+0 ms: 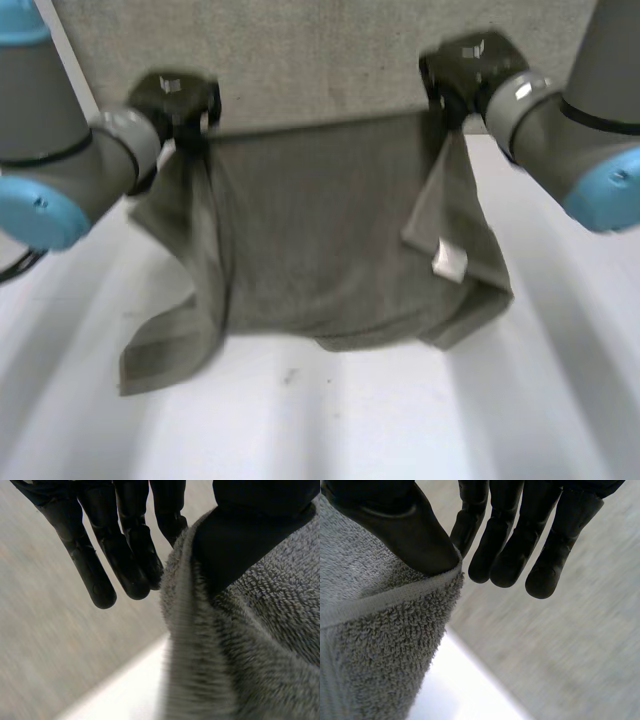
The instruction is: Fold the towel.
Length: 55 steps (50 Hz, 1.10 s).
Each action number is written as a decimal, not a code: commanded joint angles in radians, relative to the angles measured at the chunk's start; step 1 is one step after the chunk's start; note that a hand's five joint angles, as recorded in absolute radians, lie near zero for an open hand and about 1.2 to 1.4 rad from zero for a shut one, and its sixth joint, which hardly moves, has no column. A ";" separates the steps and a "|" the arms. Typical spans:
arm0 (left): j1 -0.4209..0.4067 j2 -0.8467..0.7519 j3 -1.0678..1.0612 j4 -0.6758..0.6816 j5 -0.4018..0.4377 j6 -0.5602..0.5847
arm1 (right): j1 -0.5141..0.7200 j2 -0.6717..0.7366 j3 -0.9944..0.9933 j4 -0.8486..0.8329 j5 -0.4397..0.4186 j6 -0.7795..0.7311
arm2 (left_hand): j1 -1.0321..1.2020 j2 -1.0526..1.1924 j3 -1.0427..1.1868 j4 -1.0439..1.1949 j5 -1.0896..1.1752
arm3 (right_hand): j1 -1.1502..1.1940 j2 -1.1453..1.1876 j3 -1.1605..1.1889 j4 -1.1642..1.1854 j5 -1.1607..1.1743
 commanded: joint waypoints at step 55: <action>0.039 0.217 -0.904 0.440 -0.140 -0.120 | -0.089 -0.021 0.872 -0.540 -0.062 0.219 | 0.201 0.178 0.180 0.178 0.189 | -0.780 -0.767 -0.766 -0.783 -0.780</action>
